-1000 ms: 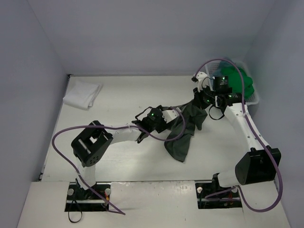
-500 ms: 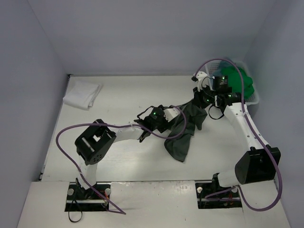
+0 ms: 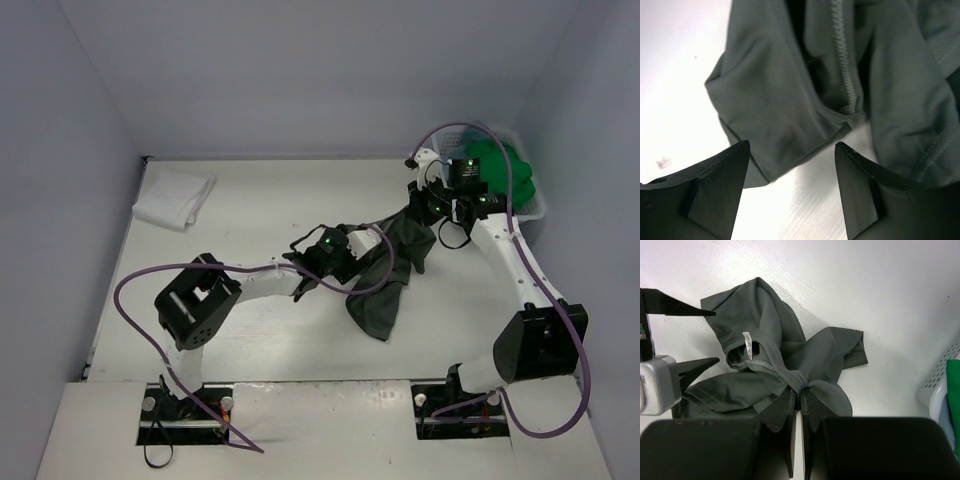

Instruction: Fold and stack the t-shirts

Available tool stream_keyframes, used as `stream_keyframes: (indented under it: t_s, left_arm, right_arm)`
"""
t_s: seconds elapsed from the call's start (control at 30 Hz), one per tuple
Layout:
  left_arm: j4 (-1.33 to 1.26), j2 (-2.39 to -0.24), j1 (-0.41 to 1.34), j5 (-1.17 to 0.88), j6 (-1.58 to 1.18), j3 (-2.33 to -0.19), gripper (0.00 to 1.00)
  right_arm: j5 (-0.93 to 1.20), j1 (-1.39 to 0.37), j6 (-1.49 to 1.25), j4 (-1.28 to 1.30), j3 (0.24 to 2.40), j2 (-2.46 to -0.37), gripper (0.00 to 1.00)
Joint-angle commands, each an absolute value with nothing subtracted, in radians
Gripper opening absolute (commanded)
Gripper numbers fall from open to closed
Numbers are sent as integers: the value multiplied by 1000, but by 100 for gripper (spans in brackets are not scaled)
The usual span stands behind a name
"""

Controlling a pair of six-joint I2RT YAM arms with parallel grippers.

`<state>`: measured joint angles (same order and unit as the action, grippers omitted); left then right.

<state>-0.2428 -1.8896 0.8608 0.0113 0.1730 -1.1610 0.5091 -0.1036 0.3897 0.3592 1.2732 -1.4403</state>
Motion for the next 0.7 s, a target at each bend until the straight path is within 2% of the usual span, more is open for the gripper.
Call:
stream_keyframes:
  t_s: [0.0, 0.5, 0.67]
  left_arm:
    - [-281, -1822, 873, -24, 144, -1173, 63]
    - [-331, -1919, 888, -9, 133, -1187, 63]
    - [-368, -1954, 888, 57, 138, -1192, 63]
  right_arm:
    - [509, -94, 379, 305, 1293, -1440, 0]
    - [525, -80, 371, 304, 1296, -1434, 0]
    - [546, -68, 367, 305, 1302, -1433, 0]
